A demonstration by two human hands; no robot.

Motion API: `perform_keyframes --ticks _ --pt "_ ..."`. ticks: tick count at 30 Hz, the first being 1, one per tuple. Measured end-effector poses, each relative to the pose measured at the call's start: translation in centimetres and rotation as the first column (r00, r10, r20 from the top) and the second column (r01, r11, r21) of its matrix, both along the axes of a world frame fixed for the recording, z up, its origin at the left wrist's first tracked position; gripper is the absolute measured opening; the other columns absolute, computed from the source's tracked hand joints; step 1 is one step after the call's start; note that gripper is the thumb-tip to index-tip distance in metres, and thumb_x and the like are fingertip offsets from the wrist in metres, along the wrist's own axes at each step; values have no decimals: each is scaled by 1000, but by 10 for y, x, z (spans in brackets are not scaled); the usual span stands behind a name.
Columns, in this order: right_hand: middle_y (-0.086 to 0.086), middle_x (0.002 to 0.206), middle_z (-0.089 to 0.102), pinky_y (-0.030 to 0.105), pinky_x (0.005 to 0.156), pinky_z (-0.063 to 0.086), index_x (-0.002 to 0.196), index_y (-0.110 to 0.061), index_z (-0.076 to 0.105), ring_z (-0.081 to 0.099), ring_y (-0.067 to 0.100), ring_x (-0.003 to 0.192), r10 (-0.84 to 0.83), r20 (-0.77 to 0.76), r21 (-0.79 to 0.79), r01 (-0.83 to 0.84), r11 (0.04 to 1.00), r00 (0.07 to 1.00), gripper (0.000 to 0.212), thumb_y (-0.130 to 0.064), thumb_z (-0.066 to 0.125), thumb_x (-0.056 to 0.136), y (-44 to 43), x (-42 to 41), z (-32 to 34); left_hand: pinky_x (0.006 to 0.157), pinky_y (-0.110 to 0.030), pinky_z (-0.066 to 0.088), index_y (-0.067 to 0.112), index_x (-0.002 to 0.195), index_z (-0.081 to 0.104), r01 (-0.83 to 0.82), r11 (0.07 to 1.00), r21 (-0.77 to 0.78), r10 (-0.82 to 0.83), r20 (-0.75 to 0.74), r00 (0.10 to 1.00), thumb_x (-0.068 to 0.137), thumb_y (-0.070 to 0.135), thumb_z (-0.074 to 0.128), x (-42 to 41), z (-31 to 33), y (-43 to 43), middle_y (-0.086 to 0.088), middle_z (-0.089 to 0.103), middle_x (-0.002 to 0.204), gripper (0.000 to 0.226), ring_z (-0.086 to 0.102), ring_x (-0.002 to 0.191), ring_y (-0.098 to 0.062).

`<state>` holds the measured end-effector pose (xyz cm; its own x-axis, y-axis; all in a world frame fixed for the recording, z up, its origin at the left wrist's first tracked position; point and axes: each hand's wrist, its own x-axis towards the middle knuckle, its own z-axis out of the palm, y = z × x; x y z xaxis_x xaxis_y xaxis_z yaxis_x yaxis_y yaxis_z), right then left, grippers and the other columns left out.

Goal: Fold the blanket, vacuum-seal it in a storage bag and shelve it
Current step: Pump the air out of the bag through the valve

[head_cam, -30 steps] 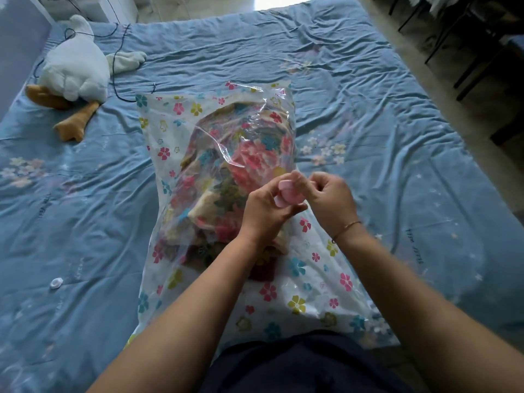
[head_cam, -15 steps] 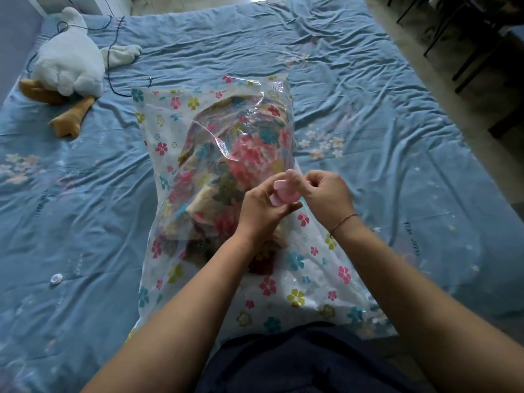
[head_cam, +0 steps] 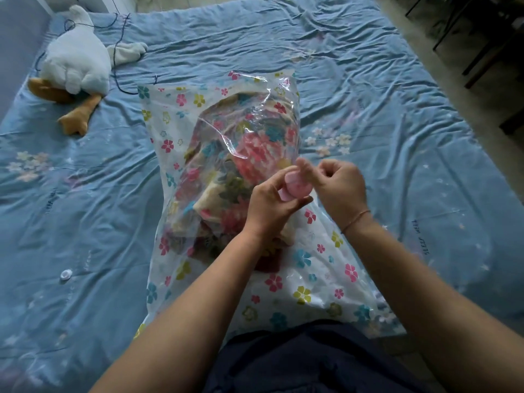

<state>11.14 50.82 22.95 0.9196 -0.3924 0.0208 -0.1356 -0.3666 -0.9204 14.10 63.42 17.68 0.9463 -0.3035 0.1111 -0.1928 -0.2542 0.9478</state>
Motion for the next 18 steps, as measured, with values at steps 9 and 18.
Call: perform_keyframes --ticks 9,18 --pt "4 47 48 33 48 33 53 -14 33 46 8 44 -31 210 29 26 999 977 59 -51 67 85 3 3 19 91 -31 54 13 120 65 -5 999 37 4 28 1000 69 21 85 6 0 -2 3 72 109 56 68 100 -10" --pt "36 64 63 33 46 37 59 17 43 61 12 47 -82 536 202 -34 979 840 61 -30 60 93 4 2 85 97 -31 52 11 125 62 -17 999 46 15 49 999 69 21 86 14 7 -2 2 68 116 62 65 107 -12"
